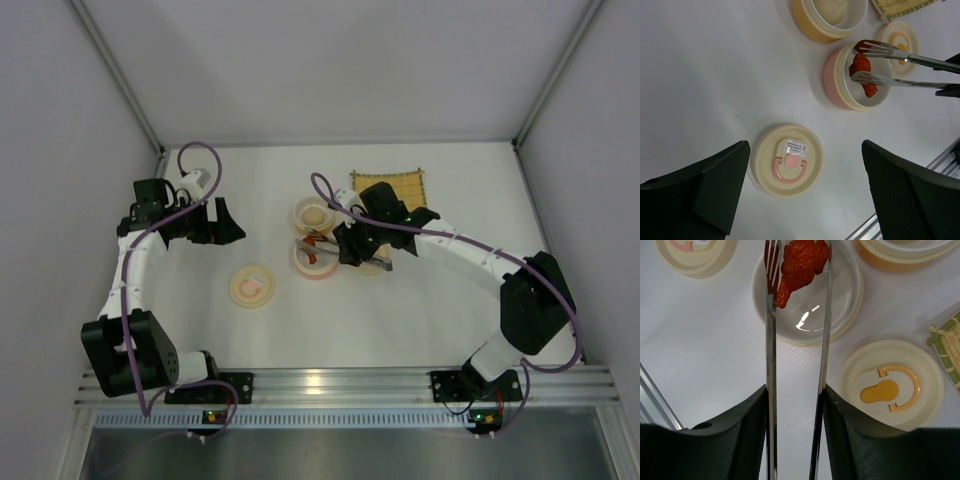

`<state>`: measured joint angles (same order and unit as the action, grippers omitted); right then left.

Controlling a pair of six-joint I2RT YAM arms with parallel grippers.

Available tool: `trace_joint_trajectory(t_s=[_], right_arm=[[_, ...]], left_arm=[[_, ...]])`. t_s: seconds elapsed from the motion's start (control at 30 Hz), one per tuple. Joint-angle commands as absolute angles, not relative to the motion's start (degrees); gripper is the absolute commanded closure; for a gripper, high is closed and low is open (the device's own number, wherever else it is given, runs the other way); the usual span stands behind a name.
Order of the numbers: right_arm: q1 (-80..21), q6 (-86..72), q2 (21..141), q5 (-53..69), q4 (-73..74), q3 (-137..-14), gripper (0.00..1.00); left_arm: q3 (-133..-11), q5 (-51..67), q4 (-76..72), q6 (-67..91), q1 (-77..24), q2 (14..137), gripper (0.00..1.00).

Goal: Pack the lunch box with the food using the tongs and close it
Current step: Place the fake food in the packing box.

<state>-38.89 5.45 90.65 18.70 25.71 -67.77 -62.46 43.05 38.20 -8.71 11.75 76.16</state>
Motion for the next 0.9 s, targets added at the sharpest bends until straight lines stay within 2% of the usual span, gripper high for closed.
trace_joint_trajectory(t_s=[0.0, 0.2, 0.53, 0.73, 0.87], right_arm=[[-40.3, 6.1, 89.8, 20.3, 22.2, -67.5, 0.55], [-40.4, 6.2, 89.8, 20.1, 23.0, -67.7, 0.51], [-39.6, 6.2, 85.2, 18.1, 24.7, -69.9, 0.52], [-34.1, 11.1, 79.1, 18.1, 31.4, -71.5, 0.53], [-24.3, 18.8, 79.0, 23.1, 39.8, -74.6, 0.54]], left_arm=[[-64.2, 44.3, 36.8, -9.5, 12.1, 76.1, 0.01], [-64.2, 44.4, 36.8, -9.4, 12.1, 76.1, 0.02], [-64.5, 44.5, 37.1, -9.5, 12.0, 75.8, 0.02], [-64.9, 45.1, 38.1, -10.9, 12.1, 74.6, 0.02], [-65.0, 46.1, 38.0, -10.7, 12.1, 74.7, 0.02]])
